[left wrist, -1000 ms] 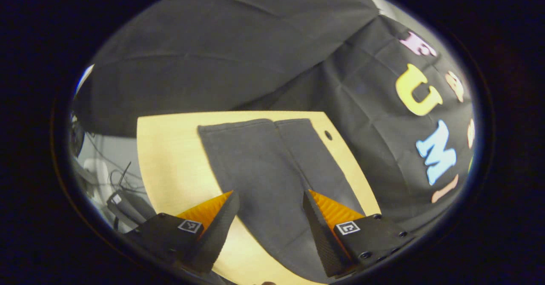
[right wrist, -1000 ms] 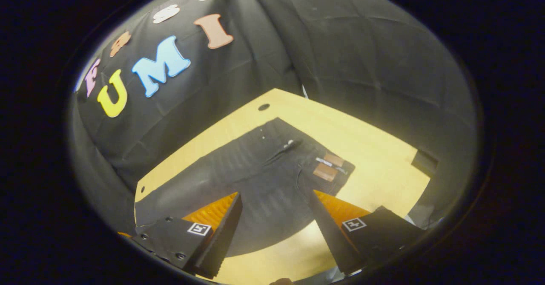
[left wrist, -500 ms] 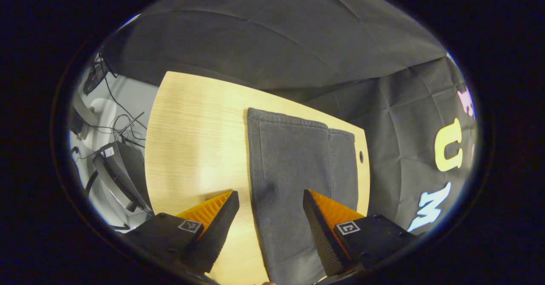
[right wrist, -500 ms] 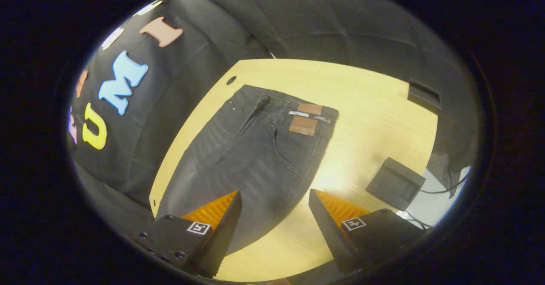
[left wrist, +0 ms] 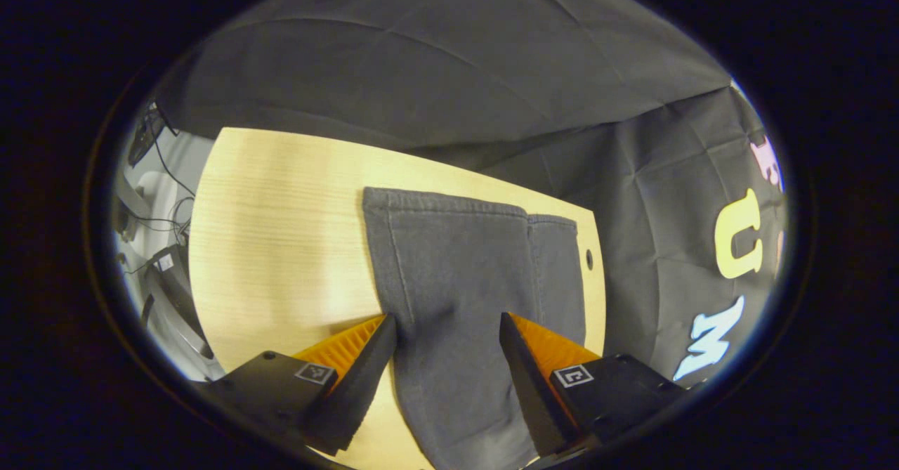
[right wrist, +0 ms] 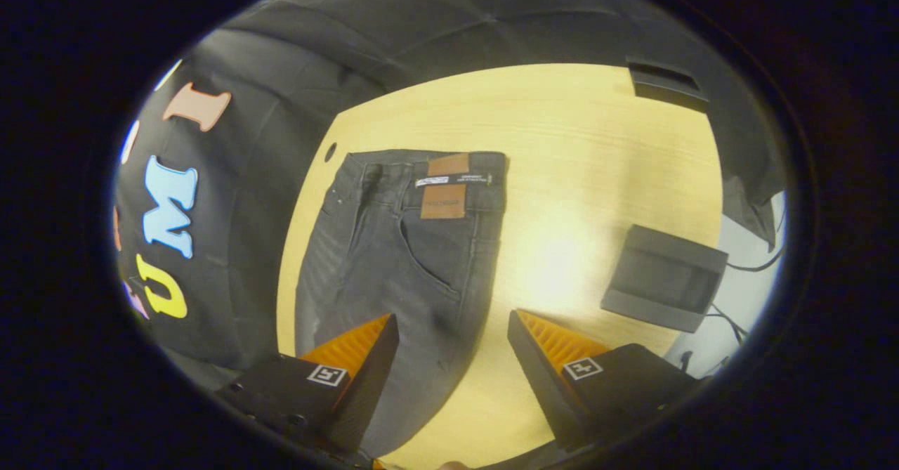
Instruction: Grasp the waist and the cuffs of the jeans and fold them to make the two legs overlap; first hold the waist and fold one-third of the jeans toward the cuffs, then hold the cuffs and fold the remaining one-third in the same direction to finish folding.
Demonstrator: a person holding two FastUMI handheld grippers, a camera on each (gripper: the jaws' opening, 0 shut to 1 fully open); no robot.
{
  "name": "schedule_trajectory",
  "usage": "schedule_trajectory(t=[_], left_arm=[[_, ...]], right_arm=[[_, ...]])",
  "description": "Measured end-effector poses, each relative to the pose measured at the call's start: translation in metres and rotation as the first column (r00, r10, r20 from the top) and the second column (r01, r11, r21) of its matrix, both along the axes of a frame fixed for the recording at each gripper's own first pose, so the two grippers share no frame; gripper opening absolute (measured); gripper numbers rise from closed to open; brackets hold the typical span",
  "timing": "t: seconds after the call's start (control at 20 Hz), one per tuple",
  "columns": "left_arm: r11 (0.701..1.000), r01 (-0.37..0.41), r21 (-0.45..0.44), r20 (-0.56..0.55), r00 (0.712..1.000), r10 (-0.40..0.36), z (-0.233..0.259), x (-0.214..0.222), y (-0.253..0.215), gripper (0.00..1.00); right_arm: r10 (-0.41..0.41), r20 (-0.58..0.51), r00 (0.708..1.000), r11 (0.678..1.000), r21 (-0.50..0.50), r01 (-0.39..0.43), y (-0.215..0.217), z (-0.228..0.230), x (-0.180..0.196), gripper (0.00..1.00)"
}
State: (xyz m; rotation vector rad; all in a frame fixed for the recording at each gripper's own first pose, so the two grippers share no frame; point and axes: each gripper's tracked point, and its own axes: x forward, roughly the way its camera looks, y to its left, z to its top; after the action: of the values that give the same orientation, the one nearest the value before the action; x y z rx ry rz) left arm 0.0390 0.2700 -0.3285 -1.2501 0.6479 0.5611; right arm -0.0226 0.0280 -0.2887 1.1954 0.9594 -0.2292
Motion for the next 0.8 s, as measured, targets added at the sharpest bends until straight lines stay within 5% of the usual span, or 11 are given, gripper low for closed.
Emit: schedule_trajectory(t=[0.25, 0.3, 0.35, 0.4, 0.45, 0.5, 0.55, 0.6, 0.75, 0.8], left_arm=[[0.999, -0.003, -0.052, 0.060, 0.998, 0.006, 0.000, 0.022, -0.011, 0.95], [0.997, -0.007, -0.071, 0.062, 0.998, 0.011, -0.005, 0.023, -0.013, 0.90], [0.996, -0.015, -0.085, 0.062, 0.998, 0.021, -0.008, 0.024, -0.014, 0.86], [0.995, -0.019, -0.097, 0.067, 0.997, 0.025, -0.009, 0.020, -0.014, 0.84], [0.994, -0.018, -0.107, 0.057, 0.998, 0.025, -0.012, 0.015, -0.013, 0.80], [0.992, -0.021, -0.121, 0.055, 0.998, 0.028, -0.017, 0.011, -0.010, 0.55], [0.991, -0.027, -0.135, 0.052, 0.998, 0.034, -0.020, 0.007, -0.008, 0.54], [0.988, -0.033, -0.150, 0.060, 0.997, 0.043, -0.021, 0.006, -0.006, 0.29], [0.988, -0.038, -0.152, 0.037, 0.998, 0.044, -0.028, 0.000, -0.005, 0.29], [0.988, -0.017, -0.154, 0.025, 0.999, 0.021, -0.026, -0.001, -0.009, 0.13]], right_arm=[[-0.003, 0.029, 1.000, 0.994, 0.109, -0.001, 0.013, -0.003, 0.026, 0.84], [0.017, 0.024, 1.000, 0.996, 0.092, -0.019, 0.016, -0.010, 0.024, 0.89], [0.027, 0.019, 0.999, 0.996, 0.083, -0.029, 0.015, -0.012, 0.024, 0.65], [0.034, 0.012, 0.999, 0.997, 0.074, -0.035, 0.016, -0.015, 0.026, 0.64], [0.039, 0.004, 0.999, 0.997, 0.064, -0.039, 0.014, -0.018, 0.025, 0.37], [0.041, -0.001, 0.999, 0.997, 0.065, -0.041, 0.014, -0.019, 0.022, 0.37], [0.041, 0.001, 0.999, 0.996, 0.080, -0.041, 0.014, -0.019, 0.023, 0.24], [0.045, -0.004, 0.999, 0.995, 0.091, -0.044, 0.013, -0.021, 0.022, 0.12], [0.053, -0.009, 0.999, 0.990, 0.133, -0.051, 0.013, -0.022, 0.022, 0.08], [0.066, -0.004, 0.998, 0.988, 0.139, -0.065, 0.013, -0.021, 0.022, 0.07]])
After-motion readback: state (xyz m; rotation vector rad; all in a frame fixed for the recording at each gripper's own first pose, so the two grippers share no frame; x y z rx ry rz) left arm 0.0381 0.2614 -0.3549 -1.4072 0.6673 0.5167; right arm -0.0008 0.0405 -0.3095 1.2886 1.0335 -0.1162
